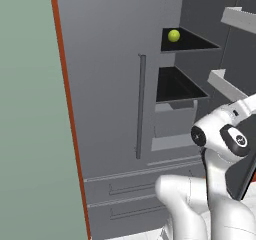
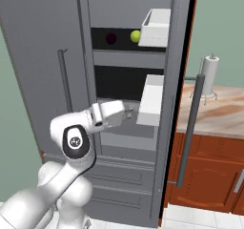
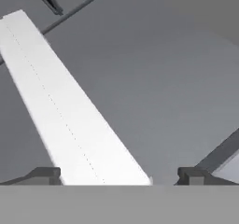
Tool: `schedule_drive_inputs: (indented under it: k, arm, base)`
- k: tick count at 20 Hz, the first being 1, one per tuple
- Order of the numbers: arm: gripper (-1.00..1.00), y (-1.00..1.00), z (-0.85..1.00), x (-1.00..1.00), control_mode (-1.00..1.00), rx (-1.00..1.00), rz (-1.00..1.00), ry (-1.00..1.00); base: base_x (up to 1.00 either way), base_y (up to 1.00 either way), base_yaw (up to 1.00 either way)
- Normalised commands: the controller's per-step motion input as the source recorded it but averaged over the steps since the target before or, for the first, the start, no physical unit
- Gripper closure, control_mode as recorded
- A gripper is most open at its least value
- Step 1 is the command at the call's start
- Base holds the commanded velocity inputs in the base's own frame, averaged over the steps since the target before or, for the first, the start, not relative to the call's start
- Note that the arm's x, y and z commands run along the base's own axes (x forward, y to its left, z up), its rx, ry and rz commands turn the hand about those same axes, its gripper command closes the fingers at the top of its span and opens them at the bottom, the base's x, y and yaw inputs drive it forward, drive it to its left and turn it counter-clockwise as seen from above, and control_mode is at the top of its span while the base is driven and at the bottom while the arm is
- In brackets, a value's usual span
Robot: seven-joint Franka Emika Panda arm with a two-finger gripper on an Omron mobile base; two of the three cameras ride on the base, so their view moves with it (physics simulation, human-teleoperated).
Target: Open the fridge, remove the pear, eggplant, and steak, and place them on any counter.
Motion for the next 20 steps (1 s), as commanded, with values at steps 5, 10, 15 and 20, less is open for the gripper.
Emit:
schedule_drive_inputs:
  k: [5, 10, 15, 20]
  arm:
    - [-1.00, 1.00, 0.39, -0.31, -1.00, -0.40, -0.03, -0.06]
    - [-1.00, 1.00, 0.62, -0.38, -1.00, -0.20, 0.01, -0.01]
    - [-1.00, 0.86, 0.30, -0.23, -1.00, 0.06, 0.20, -0.02]
    - [-1.00, 0.54, 0.29, -0.24, -1.00, 0.30, 0.16, -0.01]
  base:
    - [0.00, 0.00, 0.00]
    - [0.00, 0.00, 0.00]
    - [0.00, 0.00, 0.00]
    - [0.00, 0.00, 0.00]
